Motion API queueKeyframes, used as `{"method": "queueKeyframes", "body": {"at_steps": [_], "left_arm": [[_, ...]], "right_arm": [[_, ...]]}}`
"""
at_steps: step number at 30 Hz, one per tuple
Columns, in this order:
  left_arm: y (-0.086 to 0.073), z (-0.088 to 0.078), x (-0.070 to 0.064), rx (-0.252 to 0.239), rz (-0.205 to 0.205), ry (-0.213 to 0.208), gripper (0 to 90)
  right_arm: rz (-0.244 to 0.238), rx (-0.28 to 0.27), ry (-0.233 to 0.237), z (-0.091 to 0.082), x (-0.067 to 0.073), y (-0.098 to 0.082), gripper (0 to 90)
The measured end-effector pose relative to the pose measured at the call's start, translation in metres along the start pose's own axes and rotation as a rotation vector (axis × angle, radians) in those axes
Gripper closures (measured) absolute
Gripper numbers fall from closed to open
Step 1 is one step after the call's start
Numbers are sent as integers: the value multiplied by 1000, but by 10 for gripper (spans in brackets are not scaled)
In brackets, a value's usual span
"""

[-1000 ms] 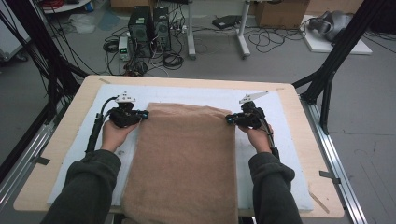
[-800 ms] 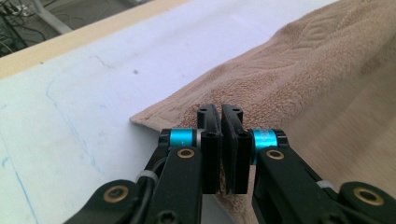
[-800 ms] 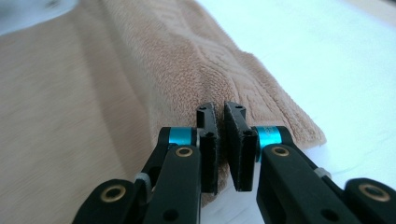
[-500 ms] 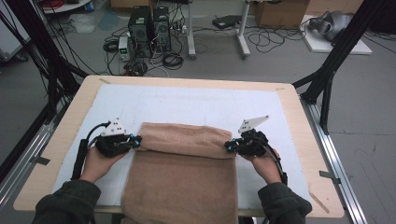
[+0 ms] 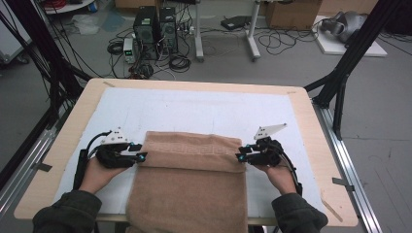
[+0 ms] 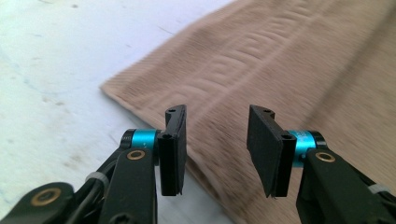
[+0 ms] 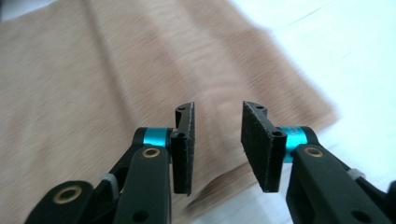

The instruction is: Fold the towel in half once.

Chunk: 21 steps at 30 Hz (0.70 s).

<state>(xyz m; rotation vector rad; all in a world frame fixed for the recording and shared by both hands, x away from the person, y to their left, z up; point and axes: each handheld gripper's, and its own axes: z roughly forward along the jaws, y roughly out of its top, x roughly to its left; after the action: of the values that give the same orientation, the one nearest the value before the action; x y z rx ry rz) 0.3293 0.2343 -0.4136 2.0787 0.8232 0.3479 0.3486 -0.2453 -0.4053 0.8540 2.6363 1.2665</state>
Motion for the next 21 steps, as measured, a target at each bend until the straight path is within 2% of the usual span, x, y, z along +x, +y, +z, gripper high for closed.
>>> {"method": "queueKeyframes", "body": {"at_steps": [1, 2, 4, 5, 7, 9, 11, 13, 14, 15, 17, 19, 21], "left_arm": [[3, 7, 7, 12, -29, 4, 590], [4, 11, 10, 14, -39, 14, 594], [7, 25, 18, 11, -81, 30, 599], [9, 31, 21, 11, -88, 48, 588], [11, 42, 27, 3, -125, 68, 553], [12, 51, 30, 34, -140, 85, 525], [13, 59, 32, 69, -131, 71, 543], [13, 62, 30, 86, -94, 103, 611], [14, 63, 29, 88, -88, 107, 652], [14, 63, 28, 87, -91, 106, 673], [14, 63, 27, 90, -81, 88, 771], [15, 62, 27, 91, -73, 82, 837], [14, 60, 30, 87, -92, 66, 853]], "right_arm": [[4, 0, -8, 1, -4, 3, 644], [24, 3, -33, 4, -9, 7, 631], [30, 11, -65, 11, -17, 12, 593], [48, 12, -90, 16, -22, 14, 573], [59, 27, -108, 26, -30, 16, 544], [81, 62, -125, 37, -38, 14, 524], [99, 88, -118, 46, -42, 12, 523], [86, 88, -120, 51, -42, 12, 606], [63, 100, -131, 54, -41, 12, 648], [43, 112, -153, 55, -38, 14, 697], [43, 113, -141, 55, -37, 14, 803], [42, 122, -127, 55, -37, 15, 830], [40, 130, -115, 53, -36, 16, 843]]}}
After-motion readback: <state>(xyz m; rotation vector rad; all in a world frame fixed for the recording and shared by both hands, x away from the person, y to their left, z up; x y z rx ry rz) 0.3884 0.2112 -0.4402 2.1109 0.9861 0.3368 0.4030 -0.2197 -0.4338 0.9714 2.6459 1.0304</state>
